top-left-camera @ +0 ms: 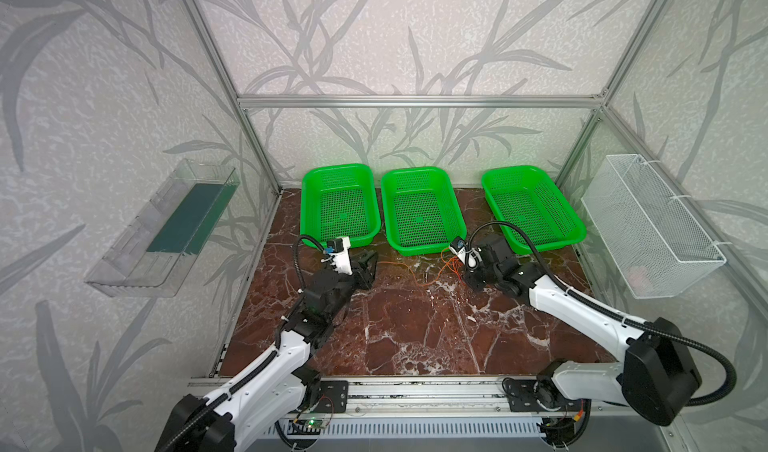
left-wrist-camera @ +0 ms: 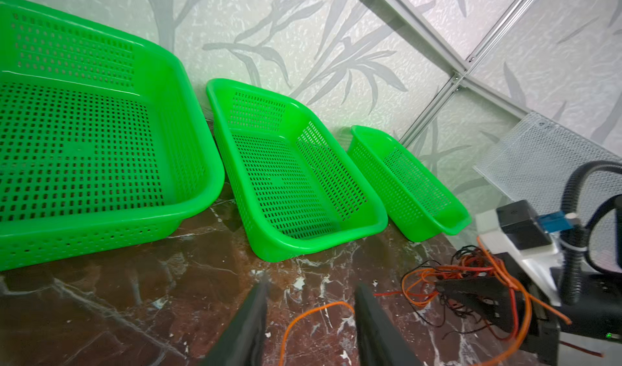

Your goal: Untangle the cables

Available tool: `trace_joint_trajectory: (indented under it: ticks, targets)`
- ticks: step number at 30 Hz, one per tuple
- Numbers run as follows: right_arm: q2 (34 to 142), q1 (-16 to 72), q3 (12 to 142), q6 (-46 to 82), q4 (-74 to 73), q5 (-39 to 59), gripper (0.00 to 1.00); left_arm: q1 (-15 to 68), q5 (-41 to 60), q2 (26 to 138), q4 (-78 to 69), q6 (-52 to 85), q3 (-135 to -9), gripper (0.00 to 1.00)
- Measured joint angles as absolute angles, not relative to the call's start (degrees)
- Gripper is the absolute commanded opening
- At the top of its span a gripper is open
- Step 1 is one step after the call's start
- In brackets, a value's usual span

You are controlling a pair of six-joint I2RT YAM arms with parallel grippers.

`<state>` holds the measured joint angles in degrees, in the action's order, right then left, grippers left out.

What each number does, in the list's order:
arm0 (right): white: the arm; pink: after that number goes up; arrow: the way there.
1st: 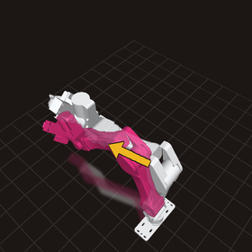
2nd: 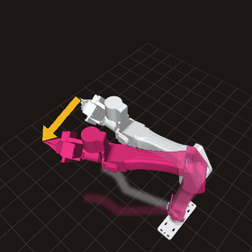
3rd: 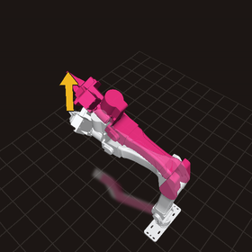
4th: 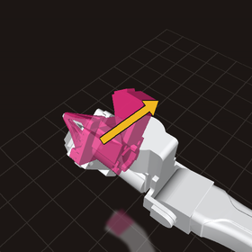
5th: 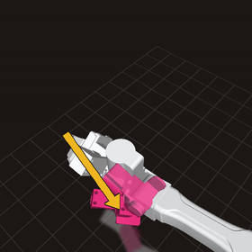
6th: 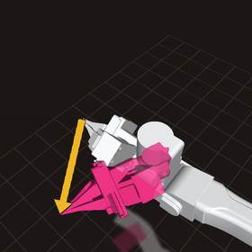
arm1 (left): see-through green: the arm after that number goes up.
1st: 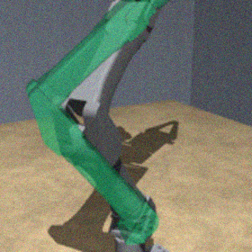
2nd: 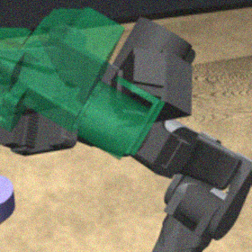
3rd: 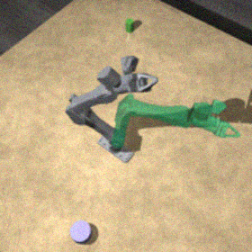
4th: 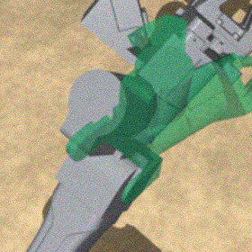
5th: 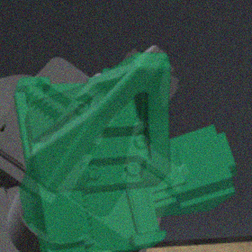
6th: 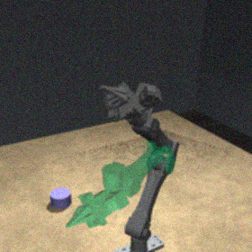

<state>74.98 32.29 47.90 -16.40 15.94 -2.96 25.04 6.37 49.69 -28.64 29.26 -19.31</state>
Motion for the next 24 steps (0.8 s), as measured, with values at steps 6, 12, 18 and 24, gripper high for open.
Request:
trace_joint_trajectory:
  ticks: [6, 12, 18, 24]
  targets:
    - [76.7, 31.7, 48.0, -17.7, 16.2, -2.7, 0.15, 25.1, 4.9, 46.0, -24.9, 26.6, -19.4, 0.80]
    - [77.0, 30.1, 48.7, -17.9, 16.8, -0.8, 0.17, 25.1, 7.8, 48.0, -19.0, 21.5, -21.2, 0.75]
    - [78.0, 30.1, 51.8, -17.8, 17.5, 2.0, 0.18, 30.1, 17.8, 59.1, -12.8, 11.3, -35.0, 0.74]
    - [78.5, 30.1, 52.9, -16.8, 18.8, 3.5, 0.20, 37.3, 27.4, 67.5, -13.8, 5.0, -41.2, 0.74]
